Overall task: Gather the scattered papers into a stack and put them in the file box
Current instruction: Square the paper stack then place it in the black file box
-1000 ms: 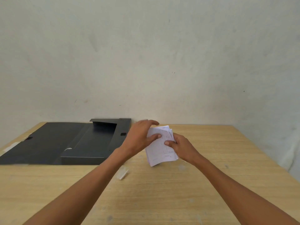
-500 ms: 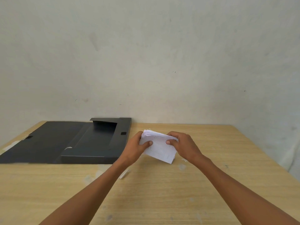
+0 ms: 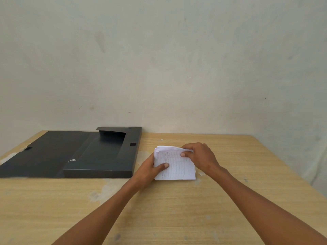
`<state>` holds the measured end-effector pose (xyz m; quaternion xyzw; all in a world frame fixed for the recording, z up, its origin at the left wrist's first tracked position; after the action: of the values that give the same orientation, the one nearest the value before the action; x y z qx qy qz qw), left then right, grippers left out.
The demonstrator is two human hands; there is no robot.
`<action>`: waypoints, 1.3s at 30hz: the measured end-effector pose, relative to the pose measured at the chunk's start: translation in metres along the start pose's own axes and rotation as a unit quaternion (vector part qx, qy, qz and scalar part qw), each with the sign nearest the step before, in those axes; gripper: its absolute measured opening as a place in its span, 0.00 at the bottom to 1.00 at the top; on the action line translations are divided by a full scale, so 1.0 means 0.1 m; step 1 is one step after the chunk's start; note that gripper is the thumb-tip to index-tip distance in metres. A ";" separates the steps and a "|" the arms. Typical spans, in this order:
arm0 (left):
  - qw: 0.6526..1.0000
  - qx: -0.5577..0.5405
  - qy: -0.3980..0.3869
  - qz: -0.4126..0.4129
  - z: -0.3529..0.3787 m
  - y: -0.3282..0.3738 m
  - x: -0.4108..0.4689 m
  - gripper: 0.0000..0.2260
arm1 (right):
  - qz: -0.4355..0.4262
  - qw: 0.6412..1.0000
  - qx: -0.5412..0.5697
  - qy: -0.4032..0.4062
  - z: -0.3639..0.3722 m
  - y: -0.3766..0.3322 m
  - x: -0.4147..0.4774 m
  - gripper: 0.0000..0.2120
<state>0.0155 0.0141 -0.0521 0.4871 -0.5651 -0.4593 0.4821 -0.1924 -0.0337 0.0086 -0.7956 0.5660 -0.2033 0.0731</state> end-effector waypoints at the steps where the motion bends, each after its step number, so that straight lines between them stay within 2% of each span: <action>1: 1.000 0.001 -0.007 0.000 0.00 0.00 0.00 0.22 | 0.006 1.000 0.014 0.006 0.03 0.02 -0.01 0.09; 4: 1.000 -0.015 -0.013 0.002 -0.02 0.00 0.01 0.21 | 0.020 0.999 0.040 0.027 0.09 0.02 -0.04 0.11; 8: 0.998 -0.055 -0.020 -0.016 -0.03 0.03 0.00 0.20 | 0.024 0.998 0.057 0.008 0.11 0.06 -0.02 0.10; 13: 0.990 -0.087 0.065 0.086 -0.01 0.20 0.10 0.11 | -0.008 0.998 0.062 -0.023 -0.01 0.00 0.08 0.10; 16: 0.985 -0.076 0.084 0.127 0.01 0.28 0.13 0.06 | -0.004 0.995 0.100 -0.028 -0.07 -0.02 0.12 0.11; 18: 0.985 -0.091 0.084 0.120 0.01 0.30 0.13 0.05 | 0.003 0.988 0.152 -0.009 -0.07 -0.01 0.09 0.13; 20: 0.988 -0.080 0.082 0.105 0.01 0.31 0.13 0.06 | 0.038 0.978 0.205 -0.007 -0.02 0.02 0.06 0.20; 22: 0.990 -0.065 0.077 0.097 0.00 0.28 0.11 0.07 | 0.098 0.952 0.280 -0.074 0.03 0.07 0.01 0.23; 24: 0.990 -0.073 0.084 0.090 -0.02 0.24 0.09 0.06 | 0.127 0.922 0.334 -0.151 0.07 0.12 -0.04 0.17; 25: 0.989 -0.077 0.088 0.087 -0.02 0.22 0.09 0.06 | 0.129 0.916 0.349 -0.153 0.08 0.13 -0.06 0.14; 27: 0.988 -0.080 0.092 0.091 -0.02 0.21 0.10 0.05 | 0.117 0.916 0.371 -0.096 0.09 0.12 -0.06 0.11; 29: 0.986 -0.081 0.101 0.103 0.01 0.24 0.12 0.07 | 0.091 0.934 0.347 -0.007 0.08 0.08 -0.03 0.06; 32: 0.983 -0.078 0.114 0.120 0.07 0.30 0.12 0.11 | 0.081 0.948 0.302 0.067 0.18 0.08 0.00 0.06; 35: 0.989 -0.071 0.107 0.077 0.08 0.17 0.06 0.20 | 0.090 0.946 0.307 0.056 0.37 0.10 -0.10 0.04; 39: 0.996 -0.071 0.060 0.006 0.08 -0.08 -0.02 0.23 | 0.105 0.929 0.355 0.015 0.57 0.15 -0.27 0.16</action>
<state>0.0087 0.0152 -0.0611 0.4747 -0.5043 -0.4653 0.5513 -0.1897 -0.0203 -0.0545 -0.6507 0.5383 -0.3942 0.3625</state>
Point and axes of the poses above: each hand's wrist, its own x-axis towards the middle knuckle, its own z-axis out of the palm, y = z × x, the point moved 1 cm from there along x, towards the middle knuckle, and after that the axes turned 15 degrees about -x, right-handed, at the moved point
